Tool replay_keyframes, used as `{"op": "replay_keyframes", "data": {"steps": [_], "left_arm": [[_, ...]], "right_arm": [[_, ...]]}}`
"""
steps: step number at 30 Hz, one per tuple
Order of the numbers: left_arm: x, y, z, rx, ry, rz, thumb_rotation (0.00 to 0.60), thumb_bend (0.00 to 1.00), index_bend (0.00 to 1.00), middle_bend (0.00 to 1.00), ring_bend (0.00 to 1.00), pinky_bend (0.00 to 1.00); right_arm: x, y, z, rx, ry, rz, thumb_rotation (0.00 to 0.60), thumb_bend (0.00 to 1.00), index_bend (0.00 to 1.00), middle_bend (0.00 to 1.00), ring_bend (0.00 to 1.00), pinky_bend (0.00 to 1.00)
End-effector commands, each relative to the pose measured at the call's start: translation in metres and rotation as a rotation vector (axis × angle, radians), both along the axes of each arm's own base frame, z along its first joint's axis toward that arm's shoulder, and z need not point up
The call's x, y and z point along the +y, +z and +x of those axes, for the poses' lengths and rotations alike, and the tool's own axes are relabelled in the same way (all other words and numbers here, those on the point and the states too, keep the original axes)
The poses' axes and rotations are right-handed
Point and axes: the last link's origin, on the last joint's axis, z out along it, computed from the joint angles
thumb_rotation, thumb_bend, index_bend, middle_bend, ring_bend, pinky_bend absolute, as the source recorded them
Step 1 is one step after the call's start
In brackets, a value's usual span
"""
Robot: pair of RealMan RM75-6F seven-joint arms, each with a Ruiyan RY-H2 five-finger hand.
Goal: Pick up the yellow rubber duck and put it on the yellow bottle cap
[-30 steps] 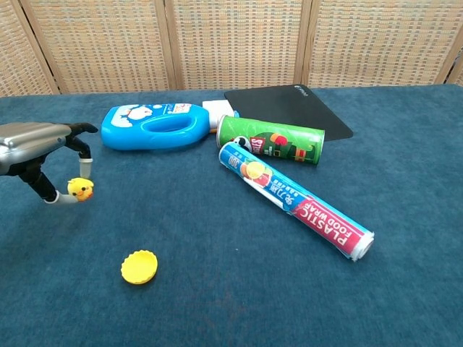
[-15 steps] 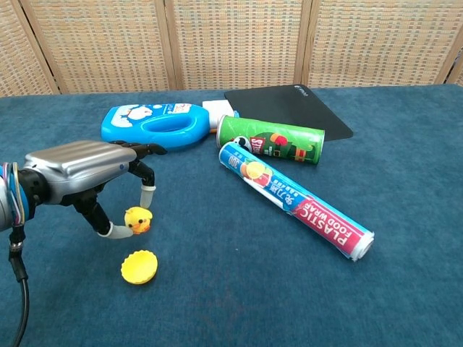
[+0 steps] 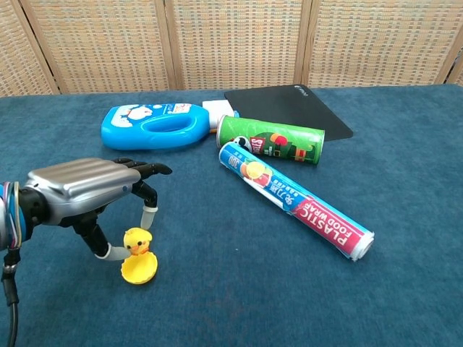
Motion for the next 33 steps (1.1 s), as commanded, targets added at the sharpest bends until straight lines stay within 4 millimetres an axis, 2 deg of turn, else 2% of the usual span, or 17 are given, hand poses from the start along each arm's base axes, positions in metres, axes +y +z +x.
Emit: {"op": "replay_keyframes", "data": {"steps": [1,13,18,23,29,33], "left_arm": [[-0.003,-0.001,-0.003,0.013,0.004,-0.011,0.6,0.25,0.52,0.0,0.0,0.0],[-0.006,-0.004,-0.003,0.024,0.007,-0.035,0.6,0.25,0.51,0.0,0.0,0.0],[-0.006,-0.005,-0.004,0.032,0.004,-0.029,0.6,0.22,0.45,0.0,0.0,0.0],[-0.004,-0.002,-0.005,0.015,0.016,-0.018,0.6,0.19,0.34,0.0,0.0,0.0],[0.0,0.02,-0.007,-0.07,0.041,0.053,0.6,0.18,0.27,0.0,0.0,0.0],[-0.005,0.05,-0.03,-0.133,0.072,0.202,0.6,0.18,0.23,0.0,0.0,0.0]], "right_arm": [[0.0,0.0,0.0,0.0,0.001,0.0,0.6,0.1,0.0,0.0,0.0,0.0],[0.001,0.0,0.0,-0.001,0.003,-0.002,0.6,0.1,0.0,0.0,0.0,0.0],[0.001,0.001,0.0,-0.002,0.001,-0.004,0.6,0.1,0.0,0.0,0.0,0.0],[0.001,0.001,0.0,-0.001,0.002,-0.003,0.6,0.1,0.0,0.0,0.0,0.0],[0.001,0.002,0.0,-0.003,0.002,-0.006,0.6,0.1,0.0,0.0,0.0,0.0],[0.0,0.003,-0.001,-0.004,0.001,-0.011,0.6,0.1,0.0,0.0,0.0,0.0]]}}
